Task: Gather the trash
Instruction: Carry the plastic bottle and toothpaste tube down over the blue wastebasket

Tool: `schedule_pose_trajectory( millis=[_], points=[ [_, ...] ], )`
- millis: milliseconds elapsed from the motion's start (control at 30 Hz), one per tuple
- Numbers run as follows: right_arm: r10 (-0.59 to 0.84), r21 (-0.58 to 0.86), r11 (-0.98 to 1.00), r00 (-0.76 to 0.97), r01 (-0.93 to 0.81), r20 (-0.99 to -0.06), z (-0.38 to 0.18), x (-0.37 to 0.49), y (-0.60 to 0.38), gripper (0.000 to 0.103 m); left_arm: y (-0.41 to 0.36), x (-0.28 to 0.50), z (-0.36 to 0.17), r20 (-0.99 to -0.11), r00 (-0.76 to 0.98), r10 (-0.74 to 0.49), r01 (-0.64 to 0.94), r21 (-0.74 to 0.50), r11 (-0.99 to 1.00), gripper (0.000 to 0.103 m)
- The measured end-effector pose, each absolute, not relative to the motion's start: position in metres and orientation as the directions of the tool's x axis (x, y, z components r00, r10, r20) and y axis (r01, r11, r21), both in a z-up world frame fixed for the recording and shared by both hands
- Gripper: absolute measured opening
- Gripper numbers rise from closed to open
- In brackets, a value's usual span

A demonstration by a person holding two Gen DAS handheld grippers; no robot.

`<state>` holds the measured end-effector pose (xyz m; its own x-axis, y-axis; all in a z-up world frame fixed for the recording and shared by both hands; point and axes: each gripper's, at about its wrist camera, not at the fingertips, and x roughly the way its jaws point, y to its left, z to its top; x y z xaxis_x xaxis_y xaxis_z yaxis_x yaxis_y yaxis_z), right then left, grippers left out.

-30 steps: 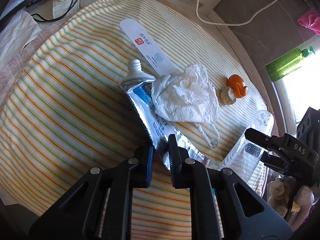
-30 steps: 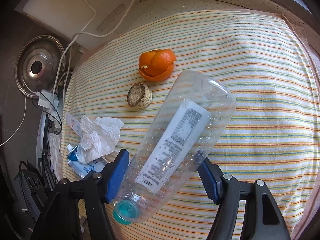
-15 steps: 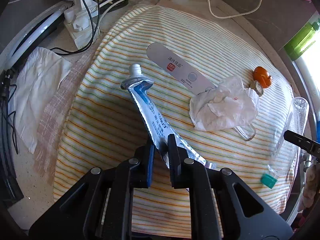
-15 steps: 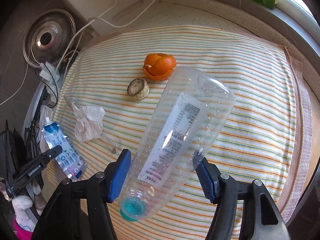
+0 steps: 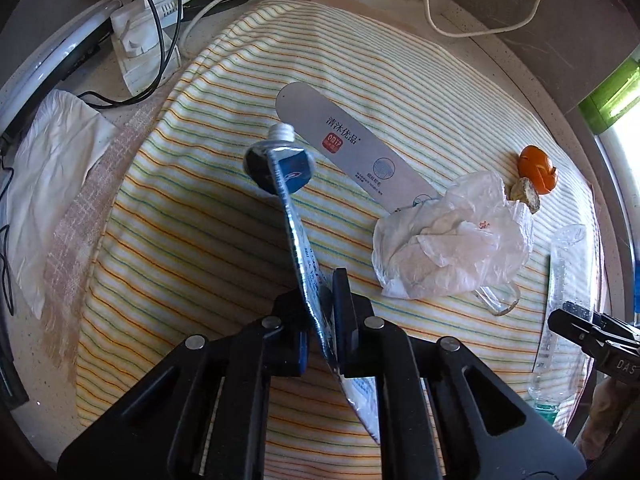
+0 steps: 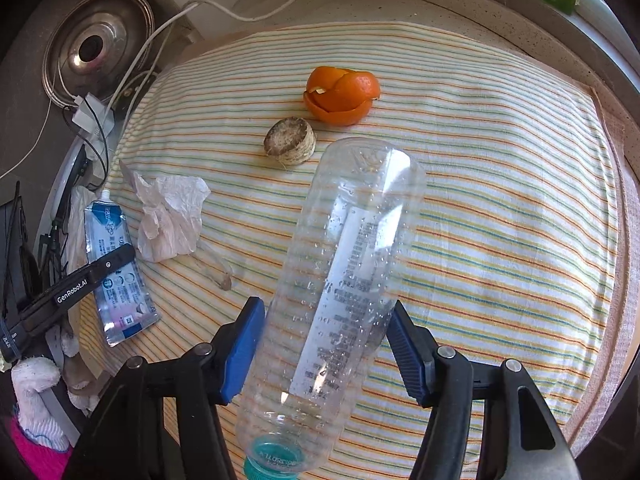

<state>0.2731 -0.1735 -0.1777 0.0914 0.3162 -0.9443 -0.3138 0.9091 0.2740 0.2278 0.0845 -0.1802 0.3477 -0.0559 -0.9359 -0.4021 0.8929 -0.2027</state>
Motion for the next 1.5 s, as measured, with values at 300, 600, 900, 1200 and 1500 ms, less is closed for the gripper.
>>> schedule_pose_trajectory(
  millis=[300, 600, 900, 1200, 1500],
  points=[
    [0.388, 0.347, 0.894, 0.106, -0.284, -0.915, -0.17, 0.265, -0.193, 0.059, 0.079, 0.187, -0.158, -0.911, 0.4, -0.103, -0.355, -0.258, 0.899, 0.0],
    [0.431, 0.375, 0.888, 0.196, -0.266, -0.881, -0.143, 0.234, -0.218, 0.058, 0.069, 0.158, -0.133, -0.873, 0.466, -0.143, -0.326, -0.32, 0.89, 0.0],
    [0.447, 0.382, 0.884, 0.249, -0.27, -0.859, -0.119, 0.198, -0.217, 0.057, 0.073, 0.119, -0.122, -0.852, 0.497, -0.167, -0.312, -0.354, 0.882, 0.0],
    [0.464, 0.381, 0.87, 0.26, -0.312, -0.847, -0.103, 0.147, -0.203, 0.057, 0.079, 0.07, -0.114, -0.844, 0.506, -0.178, -0.289, -0.36, 0.887, 0.0],
    [0.465, 0.373, 0.861, 0.239, -0.345, -0.853, -0.106, 0.093, -0.182, 0.057, 0.08, 0.019, -0.127, -0.849, 0.484, -0.213, -0.282, -0.382, 0.88, 0.0]
  ],
)
